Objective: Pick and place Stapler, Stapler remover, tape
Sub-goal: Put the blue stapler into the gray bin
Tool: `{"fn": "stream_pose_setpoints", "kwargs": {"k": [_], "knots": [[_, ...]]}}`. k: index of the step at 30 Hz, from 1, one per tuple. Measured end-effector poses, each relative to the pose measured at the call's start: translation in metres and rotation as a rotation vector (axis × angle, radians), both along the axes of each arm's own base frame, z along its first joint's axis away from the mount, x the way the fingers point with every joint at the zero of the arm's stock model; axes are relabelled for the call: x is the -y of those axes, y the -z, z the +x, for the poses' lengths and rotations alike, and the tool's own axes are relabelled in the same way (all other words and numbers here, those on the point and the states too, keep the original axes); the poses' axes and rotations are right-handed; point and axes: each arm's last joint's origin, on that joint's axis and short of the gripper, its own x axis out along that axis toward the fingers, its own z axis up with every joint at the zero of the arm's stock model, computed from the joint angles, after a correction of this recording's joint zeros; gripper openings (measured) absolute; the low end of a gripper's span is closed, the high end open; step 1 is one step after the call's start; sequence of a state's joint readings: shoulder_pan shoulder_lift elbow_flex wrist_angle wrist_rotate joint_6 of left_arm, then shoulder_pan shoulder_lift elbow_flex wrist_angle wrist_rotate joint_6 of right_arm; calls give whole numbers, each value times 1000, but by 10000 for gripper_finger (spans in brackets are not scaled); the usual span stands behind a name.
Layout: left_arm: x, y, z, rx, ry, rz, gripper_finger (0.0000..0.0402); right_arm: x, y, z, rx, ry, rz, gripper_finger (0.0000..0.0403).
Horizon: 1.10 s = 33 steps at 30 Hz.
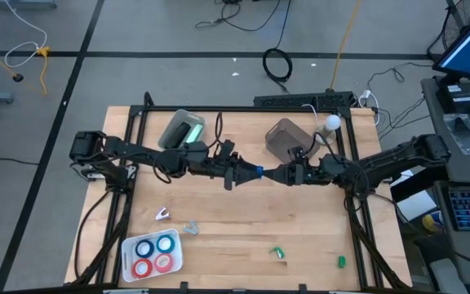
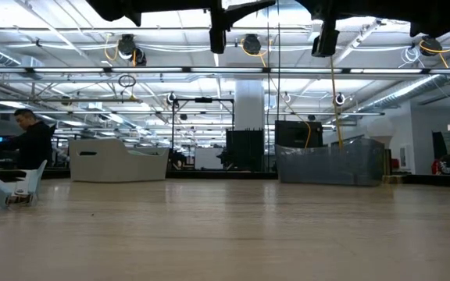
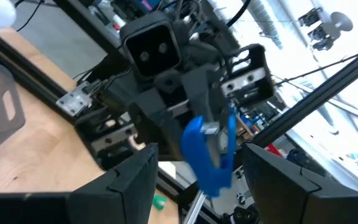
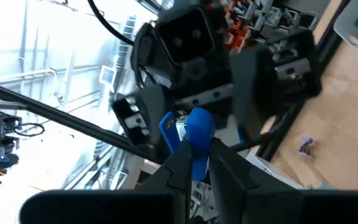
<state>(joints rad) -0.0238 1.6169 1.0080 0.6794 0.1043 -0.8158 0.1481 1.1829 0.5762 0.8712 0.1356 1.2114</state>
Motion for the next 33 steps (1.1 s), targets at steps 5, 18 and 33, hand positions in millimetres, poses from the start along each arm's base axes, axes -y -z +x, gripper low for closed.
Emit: {"fn": "stream_pose_setpoints", "kwargs": {"k": [5, 18, 33], "knots": [[0, 0, 0, 1, 13, 2, 232, 1, 1, 1, -5, 1, 6, 31], [-4, -3, 0, 28, 7, 1, 221, 1, 3, 1, -28, 2, 2, 31], [-4, -2, 0, 26, 13, 11, 116, 1, 3, 1, -22, -1, -2, 33]]}}
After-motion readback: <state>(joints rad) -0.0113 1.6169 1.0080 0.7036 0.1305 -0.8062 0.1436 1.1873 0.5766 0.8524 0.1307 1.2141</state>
